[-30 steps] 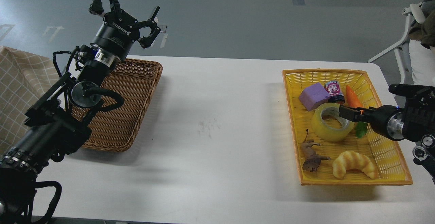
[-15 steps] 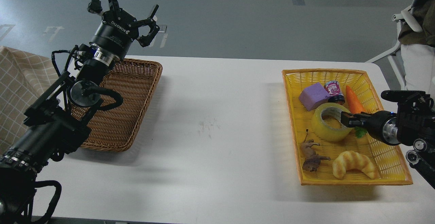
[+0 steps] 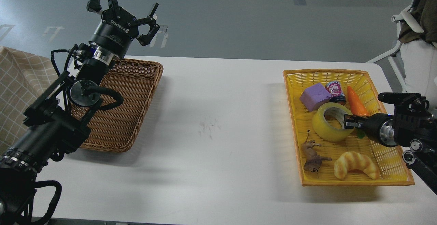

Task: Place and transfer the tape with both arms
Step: 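Close the right gripper on the tape roll's rim and lift it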

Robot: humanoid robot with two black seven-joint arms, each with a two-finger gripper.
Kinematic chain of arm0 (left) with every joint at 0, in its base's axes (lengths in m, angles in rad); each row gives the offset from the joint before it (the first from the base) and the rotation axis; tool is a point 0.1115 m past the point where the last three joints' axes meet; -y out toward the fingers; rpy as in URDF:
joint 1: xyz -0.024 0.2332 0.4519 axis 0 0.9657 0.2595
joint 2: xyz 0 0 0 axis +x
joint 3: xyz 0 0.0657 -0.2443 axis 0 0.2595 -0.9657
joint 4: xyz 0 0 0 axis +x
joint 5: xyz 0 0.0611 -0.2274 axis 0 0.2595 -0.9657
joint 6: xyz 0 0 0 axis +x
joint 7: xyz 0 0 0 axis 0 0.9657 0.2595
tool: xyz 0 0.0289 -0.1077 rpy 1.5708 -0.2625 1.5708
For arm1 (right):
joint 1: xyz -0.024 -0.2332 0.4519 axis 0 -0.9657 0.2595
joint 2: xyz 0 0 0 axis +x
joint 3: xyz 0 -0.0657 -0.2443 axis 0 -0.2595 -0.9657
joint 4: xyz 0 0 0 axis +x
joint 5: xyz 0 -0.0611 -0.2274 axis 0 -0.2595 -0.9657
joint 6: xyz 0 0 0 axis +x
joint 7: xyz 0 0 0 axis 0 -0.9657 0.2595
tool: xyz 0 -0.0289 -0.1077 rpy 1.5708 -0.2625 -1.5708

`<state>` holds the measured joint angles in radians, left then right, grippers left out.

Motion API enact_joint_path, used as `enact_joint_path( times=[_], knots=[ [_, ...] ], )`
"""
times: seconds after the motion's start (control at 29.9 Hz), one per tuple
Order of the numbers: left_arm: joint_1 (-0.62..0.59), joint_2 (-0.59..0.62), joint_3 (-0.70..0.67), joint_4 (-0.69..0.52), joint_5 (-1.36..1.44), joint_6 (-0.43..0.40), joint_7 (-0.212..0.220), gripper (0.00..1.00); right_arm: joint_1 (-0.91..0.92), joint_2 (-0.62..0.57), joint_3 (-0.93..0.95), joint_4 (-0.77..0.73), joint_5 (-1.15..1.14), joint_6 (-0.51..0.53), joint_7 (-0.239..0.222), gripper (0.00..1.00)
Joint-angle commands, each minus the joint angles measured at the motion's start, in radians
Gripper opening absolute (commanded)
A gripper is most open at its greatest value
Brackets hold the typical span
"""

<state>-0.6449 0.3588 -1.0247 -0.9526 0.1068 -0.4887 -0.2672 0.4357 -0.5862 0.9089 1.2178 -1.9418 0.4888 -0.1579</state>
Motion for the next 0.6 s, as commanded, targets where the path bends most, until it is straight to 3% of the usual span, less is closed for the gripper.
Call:
enact_joint_path(
  times=[0.0,0.23,0.57],
  knots=[
    [0.001,-0.001,0.002,0.002,0.001,0.0,0.0,0.98,0.008,-0.003,-0.001,0.006,0.004,0.0,0.0,0.0],
    [0.001,-0.001,0.002,0.006,0.001,0.0,0.0,0.98,0.011,-0.021,0.005,0.074,0.009,0.0,0.001,0.0],
    [-0.001,0.003,-0.001,0.006,0.001,0.0,0.0,0.98,0.011,-0.176,0.062,0.288,0.055,0.0,0.006,0.0]
  ],
)
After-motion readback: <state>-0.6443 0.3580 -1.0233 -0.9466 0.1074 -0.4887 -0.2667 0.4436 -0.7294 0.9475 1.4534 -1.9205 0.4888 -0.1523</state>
